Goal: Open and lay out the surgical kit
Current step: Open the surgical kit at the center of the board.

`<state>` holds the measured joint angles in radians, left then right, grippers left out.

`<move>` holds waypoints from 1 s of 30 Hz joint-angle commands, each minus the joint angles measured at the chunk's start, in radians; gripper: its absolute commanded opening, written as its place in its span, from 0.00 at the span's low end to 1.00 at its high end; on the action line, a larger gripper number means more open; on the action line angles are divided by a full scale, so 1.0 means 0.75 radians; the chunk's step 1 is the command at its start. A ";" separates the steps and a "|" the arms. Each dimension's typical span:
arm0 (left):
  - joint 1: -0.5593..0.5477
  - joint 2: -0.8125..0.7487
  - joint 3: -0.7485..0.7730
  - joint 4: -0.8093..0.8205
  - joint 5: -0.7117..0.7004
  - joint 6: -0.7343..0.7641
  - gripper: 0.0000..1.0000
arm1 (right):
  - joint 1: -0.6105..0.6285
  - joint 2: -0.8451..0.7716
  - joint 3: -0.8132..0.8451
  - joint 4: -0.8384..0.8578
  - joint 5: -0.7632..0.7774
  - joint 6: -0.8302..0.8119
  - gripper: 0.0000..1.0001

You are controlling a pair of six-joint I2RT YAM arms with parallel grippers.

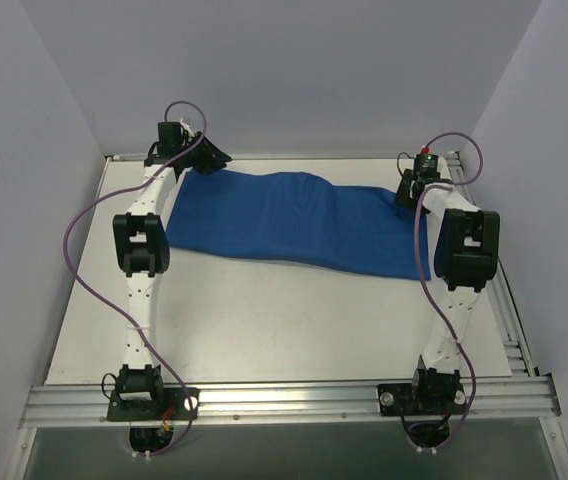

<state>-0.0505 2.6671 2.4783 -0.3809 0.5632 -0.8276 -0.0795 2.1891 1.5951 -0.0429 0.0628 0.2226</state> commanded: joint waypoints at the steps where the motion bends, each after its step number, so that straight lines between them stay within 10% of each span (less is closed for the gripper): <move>1: 0.008 -0.008 0.009 0.064 0.032 0.005 0.41 | 0.002 -0.131 -0.041 0.016 -0.053 -0.004 0.50; 23: 0.004 -0.001 0.015 0.066 0.038 0.001 0.41 | 0.002 -0.135 -0.030 0.010 -0.178 -0.027 0.46; 30: 0.010 -0.008 0.013 0.046 0.026 0.013 0.41 | 0.006 -0.129 0.000 0.004 -0.184 -0.027 0.08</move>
<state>-0.0505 2.6671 2.4783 -0.3775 0.5770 -0.8272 -0.0792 2.0842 1.5513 -0.0288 -0.0540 0.2043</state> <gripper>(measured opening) 0.414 0.136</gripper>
